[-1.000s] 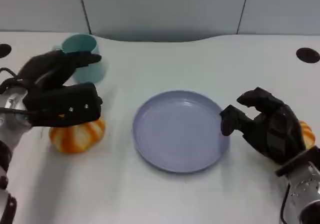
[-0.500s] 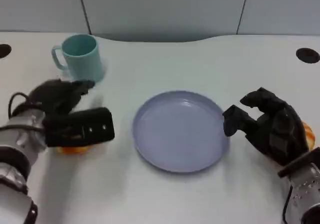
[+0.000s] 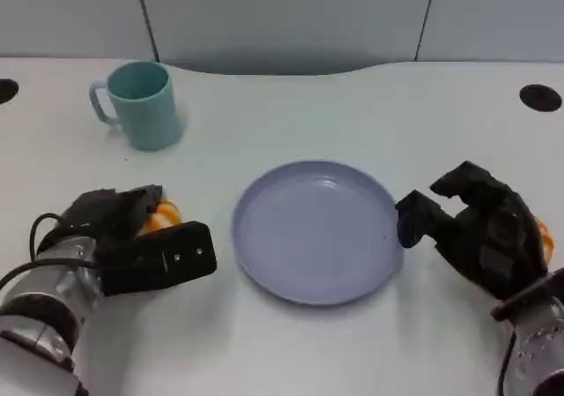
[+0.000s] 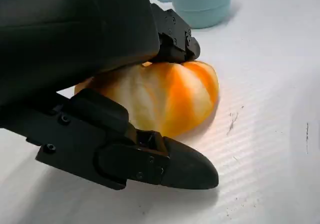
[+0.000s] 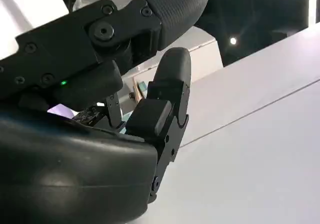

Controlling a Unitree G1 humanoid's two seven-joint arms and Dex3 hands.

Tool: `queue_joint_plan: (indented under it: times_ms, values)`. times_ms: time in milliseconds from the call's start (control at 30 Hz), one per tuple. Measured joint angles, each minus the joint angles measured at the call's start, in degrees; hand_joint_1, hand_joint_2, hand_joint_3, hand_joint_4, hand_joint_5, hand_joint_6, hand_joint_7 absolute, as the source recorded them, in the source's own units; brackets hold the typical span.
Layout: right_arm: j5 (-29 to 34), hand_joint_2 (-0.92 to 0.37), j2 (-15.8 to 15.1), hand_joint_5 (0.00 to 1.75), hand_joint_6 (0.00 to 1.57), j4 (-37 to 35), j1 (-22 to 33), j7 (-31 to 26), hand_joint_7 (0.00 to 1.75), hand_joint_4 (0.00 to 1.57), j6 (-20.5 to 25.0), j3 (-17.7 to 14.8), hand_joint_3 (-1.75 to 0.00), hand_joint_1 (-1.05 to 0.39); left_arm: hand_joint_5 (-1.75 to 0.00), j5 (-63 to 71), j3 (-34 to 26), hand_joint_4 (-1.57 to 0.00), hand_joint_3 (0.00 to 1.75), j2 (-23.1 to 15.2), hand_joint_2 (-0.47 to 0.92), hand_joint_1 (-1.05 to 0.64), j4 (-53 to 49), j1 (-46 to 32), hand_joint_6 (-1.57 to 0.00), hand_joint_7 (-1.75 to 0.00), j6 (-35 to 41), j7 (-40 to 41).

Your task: Grasp the bread from the table and place it into the plate.

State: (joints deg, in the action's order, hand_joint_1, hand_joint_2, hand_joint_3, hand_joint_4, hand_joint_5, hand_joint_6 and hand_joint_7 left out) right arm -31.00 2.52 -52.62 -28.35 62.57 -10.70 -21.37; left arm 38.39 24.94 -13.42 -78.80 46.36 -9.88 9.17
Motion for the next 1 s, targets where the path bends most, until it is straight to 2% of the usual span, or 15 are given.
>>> queue_joint_plan:
  times_ms: [33,67,133,167,233,333,433,833,1000]
  values:
    - [-0.02,-0.85,-0.16,1.45,0.98,-0.01,0.09,0.19,0.54,0.78,0.00,-0.08,-0.01,-0.44,-0.26,-0.08,-0.15,-0.15,0.04,0.00,0.83,-0.84,0.00,0.00,-0.28,-0.04,0.27,0.00]
    - [-0.08,-0.85,-0.45,1.45,0.98,-0.10,0.12,0.71,0.53,0.78,0.03,-0.14,-0.01,-0.44,-0.27,-0.37,-0.56,-0.18,0.03,0.00,0.81,-0.77,-0.01,0.00,-0.30,-0.04,0.33,0.00]
    - [-0.19,-0.85,-1.07,1.45,1.00,-0.21,0.10,1.56,0.52,0.78,0.40,-0.26,0.00,-0.44,-0.30,-1.19,-1.57,-0.63,0.01,-0.02,0.75,-0.24,-0.01,0.00,-0.68,-0.07,0.34,0.36]
    - [-0.19,-0.85,-1.31,1.46,1.00,-0.19,0.10,1.59,0.52,0.78,0.74,-0.24,0.00,-0.44,-0.28,-1.28,-1.75,-0.79,0.00,-0.04,0.75,-0.09,-0.01,0.01,-0.81,-0.08,0.43,1.23]
    - [-0.18,-0.86,-1.46,1.49,0.99,-0.04,0.14,1.53,0.53,0.76,0.94,-0.18,0.00,-0.43,-0.24,-1.28,-1.84,-1.00,0.00,-0.06,0.75,0.04,0.00,0.03,-1.00,-0.08,0.53,3.67]
    - [-0.16,-0.87,-1.22,1.51,0.98,-0.02,0.17,1.56,0.55,0.75,-0.70,-0.23,0.00,-0.44,-0.19,-1.28,-1.94,-1.12,0.01,-0.14,0.75,0.03,0.07,0.38,-1.12,-0.08,0.47,6.42]
    - [-0.20,-0.87,-0.93,1.49,0.98,-0.22,0.18,1.75,0.55,0.75,-1.97,-0.47,0.00,-0.44,-0.16,-1.63,-2.34,-1.17,0.00,-0.23,0.74,-0.01,0.07,0.55,-1.18,-0.07,0.12,7.71]
    - [0.03,-0.86,-0.70,1.48,0.99,-1.40,0.04,0.70,0.58,0.77,-2.02,-0.56,0.00,-0.47,-0.10,-2.37,-4.11,-1.17,0.01,-0.52,0.73,0.07,0.06,1.59,-1.18,-0.03,-1.00,12.09]
    - [0.16,-0.85,-0.69,1.47,0.99,-1.40,-0.40,-0.42,0.60,0.78,-1.55,0.01,0.00,-0.46,-0.07,-2.35,-4.32,-1.13,0.02,-2.63,0.78,0.03,0.14,4.96,-1.17,-0.02,-4.59,12.42]
